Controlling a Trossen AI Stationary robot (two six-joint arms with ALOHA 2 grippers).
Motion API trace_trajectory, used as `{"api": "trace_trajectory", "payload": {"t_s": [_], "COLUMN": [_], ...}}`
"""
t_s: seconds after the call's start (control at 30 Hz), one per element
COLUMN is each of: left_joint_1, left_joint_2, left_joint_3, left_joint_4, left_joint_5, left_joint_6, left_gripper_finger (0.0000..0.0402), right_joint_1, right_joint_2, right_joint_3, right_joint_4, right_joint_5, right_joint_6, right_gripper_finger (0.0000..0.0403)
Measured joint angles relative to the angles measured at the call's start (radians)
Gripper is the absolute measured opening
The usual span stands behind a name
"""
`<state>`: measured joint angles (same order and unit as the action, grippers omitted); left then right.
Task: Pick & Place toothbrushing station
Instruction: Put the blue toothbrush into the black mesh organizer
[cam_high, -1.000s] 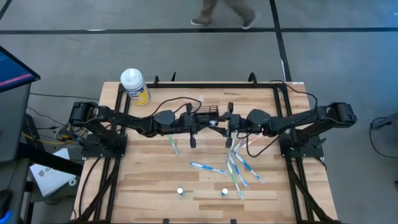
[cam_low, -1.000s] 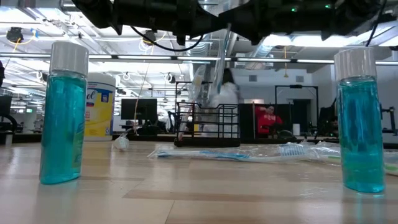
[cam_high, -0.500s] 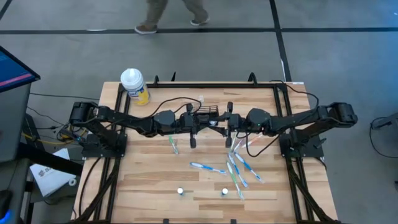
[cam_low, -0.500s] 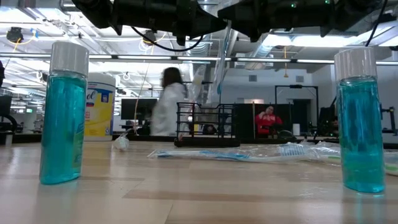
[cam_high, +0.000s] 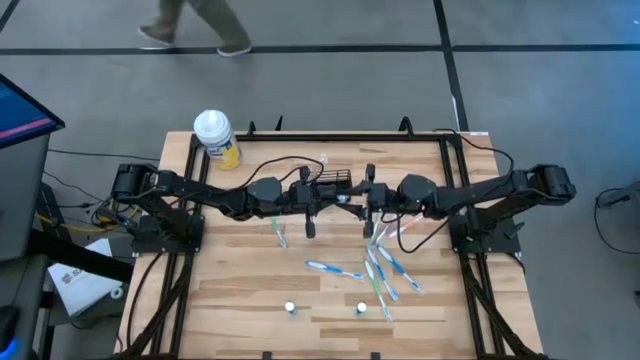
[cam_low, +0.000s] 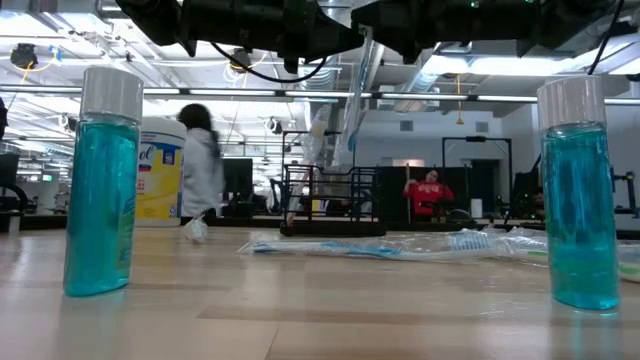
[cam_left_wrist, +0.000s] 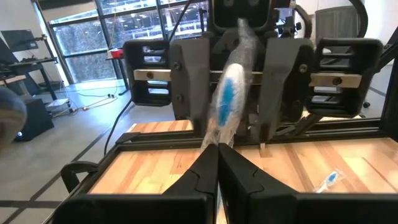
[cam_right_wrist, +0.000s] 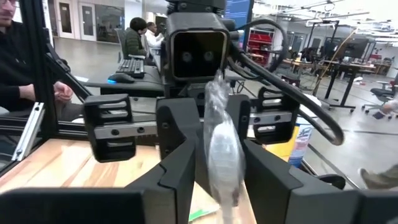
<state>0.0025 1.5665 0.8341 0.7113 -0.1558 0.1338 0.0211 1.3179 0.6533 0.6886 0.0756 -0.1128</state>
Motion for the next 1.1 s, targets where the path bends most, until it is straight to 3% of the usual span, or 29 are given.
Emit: {"api": "trace_trajectory", "payload": {"t_s": [0.27,0.6,0.8,1.1], "left_joint_1": [0.000,0.000,0.000,-0.001], "left_joint_2": [0.000,0.000,0.000,-0.070], "left_joint_3": [0.000,0.000,0.000,-0.001], "left_joint_4": [0.000,0.000,0.001,-0.058], "left_joint_5": [0.000,0.002,-0.003,-0.098], "left_joint_6": [0.000,0.000,0.000,0.018], "left_gripper_finger": [0.0000,0.0000,0.0004,0.0019], "right_joint_1": [0.005,0.005,0.005,-0.014], "right_joint_2": [-0.024,-0.023,-0.023,-0.023], "right_joint_3": [0.001,0.000,0.000,0.000], "right_joint_4": [0.003,-0.007,-0.008,-0.027], "right_joint_5": [0.000,0.000,0.000,0.000], "right_joint_6": [-0.001,-0.035,-0.029,-0.044], "right_gripper_finger": [0.0103,0.0012,0.0022,0.0018]}}
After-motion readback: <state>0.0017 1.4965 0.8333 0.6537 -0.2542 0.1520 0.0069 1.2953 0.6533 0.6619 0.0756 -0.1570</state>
